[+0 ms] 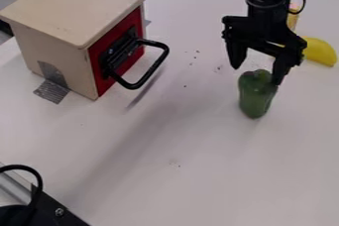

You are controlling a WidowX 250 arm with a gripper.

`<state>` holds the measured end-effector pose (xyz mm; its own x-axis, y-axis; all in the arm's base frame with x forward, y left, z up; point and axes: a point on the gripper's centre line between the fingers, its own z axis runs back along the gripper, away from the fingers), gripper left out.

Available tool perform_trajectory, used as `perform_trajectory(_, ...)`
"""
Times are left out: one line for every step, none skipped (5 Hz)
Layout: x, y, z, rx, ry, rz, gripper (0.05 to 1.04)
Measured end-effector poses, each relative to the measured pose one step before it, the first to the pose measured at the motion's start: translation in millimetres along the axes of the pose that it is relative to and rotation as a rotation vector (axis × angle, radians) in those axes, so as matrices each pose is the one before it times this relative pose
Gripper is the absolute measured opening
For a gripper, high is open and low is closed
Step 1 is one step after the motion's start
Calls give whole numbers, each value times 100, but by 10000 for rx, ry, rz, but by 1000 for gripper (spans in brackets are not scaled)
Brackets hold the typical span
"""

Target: Put the green bell pepper upward

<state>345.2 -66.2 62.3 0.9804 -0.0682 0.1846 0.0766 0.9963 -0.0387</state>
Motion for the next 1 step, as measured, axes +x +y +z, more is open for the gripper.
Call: perform_trajectory(-110,171,55,15,75,45,999)
